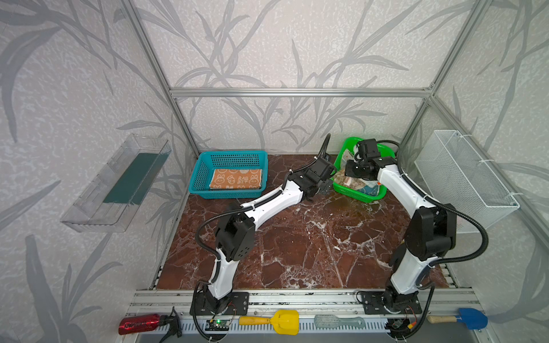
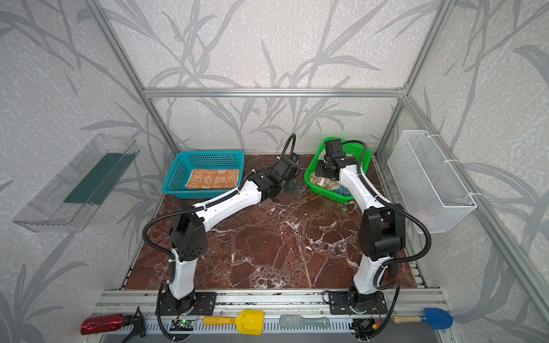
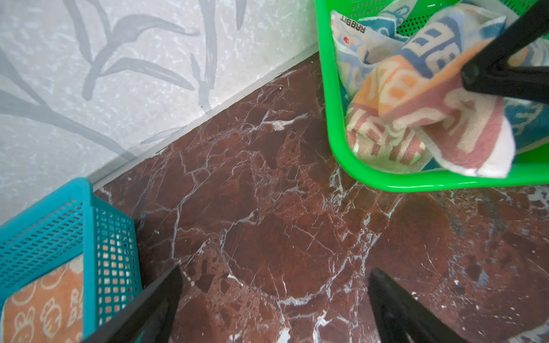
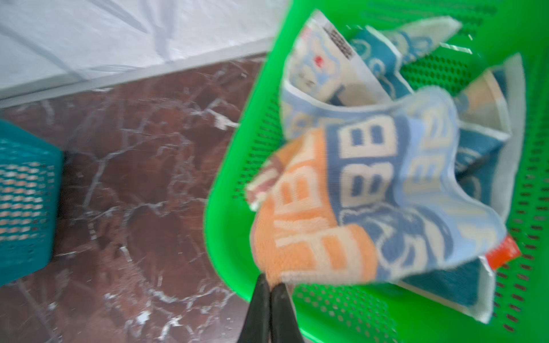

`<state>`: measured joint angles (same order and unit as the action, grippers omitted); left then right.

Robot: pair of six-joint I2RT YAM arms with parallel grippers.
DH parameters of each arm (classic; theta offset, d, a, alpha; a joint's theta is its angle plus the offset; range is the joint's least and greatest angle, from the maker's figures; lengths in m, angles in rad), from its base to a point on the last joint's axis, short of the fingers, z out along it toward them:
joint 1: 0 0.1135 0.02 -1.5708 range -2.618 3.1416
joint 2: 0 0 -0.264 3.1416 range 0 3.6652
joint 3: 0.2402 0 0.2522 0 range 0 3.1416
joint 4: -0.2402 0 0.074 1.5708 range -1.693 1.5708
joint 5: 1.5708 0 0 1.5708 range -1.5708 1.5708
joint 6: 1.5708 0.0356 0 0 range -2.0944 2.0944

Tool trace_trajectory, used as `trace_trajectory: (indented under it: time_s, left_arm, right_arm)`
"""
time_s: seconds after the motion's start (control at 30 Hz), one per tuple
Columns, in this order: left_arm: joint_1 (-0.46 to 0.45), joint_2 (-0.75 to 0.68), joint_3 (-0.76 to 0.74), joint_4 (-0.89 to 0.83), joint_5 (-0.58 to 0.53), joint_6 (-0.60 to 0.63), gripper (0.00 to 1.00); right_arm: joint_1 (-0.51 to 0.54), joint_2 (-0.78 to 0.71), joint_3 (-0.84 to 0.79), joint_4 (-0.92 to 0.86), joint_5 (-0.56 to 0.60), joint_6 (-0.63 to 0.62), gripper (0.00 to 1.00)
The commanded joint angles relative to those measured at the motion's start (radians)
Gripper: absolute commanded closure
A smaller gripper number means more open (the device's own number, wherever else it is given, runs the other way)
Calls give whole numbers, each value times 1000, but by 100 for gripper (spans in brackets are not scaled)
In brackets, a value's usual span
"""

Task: Fold and stack the towels
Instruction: 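Reach both grippers into the green basket and grasp the striped towel, then pull the striped towel out of the green basket onto the table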

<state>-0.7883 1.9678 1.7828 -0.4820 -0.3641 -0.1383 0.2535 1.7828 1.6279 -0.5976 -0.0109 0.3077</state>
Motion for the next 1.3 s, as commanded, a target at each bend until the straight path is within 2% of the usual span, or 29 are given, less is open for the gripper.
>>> trace_trajectory:
  time_s: [0.0,0.1,0.2,0.37,0.53,0.7,0.8,0.9,1.03,1.17,1.27]
  left_arm:
    - [88,-163,-96,-26,53,-188,1]
    - [141,-313,-229,9,81,-241,1]
    - [163,-470,-349,23,48,-253,1]
    - [223,-743,-546,-5,41,-340,1]
    - [304,-944,-672,-113,45,-392,1]
    - [360,-999,-751,-155,141,-435,1]
    - [369,-997,-809,-128,223,-489,1]
    - [369,-983,-847,-107,275,-521,1]
    - [369,-983,-886,-110,298,-536,1]
    - [369,-965,-918,-102,321,-539,1]
    - [369,-933,-945,-47,397,-514,1]
  right_arm:
    - [128,-103,110,-54,19,-37,100]
    - [239,-85,248,-118,26,-49,100]
    - [342,-32,400,-183,38,-59,100]
    - [443,39,546,-227,24,-30,100]
    - [525,98,439,-177,14,24,100]
    - [534,147,195,-41,-87,146,99]
    - [542,222,130,-4,-134,183,95]
    - [543,290,134,-7,-188,193,88]
    - [527,292,125,0,-211,189,59]
    - [481,197,59,31,-227,184,43]
    - [459,107,-25,44,-215,166,37]
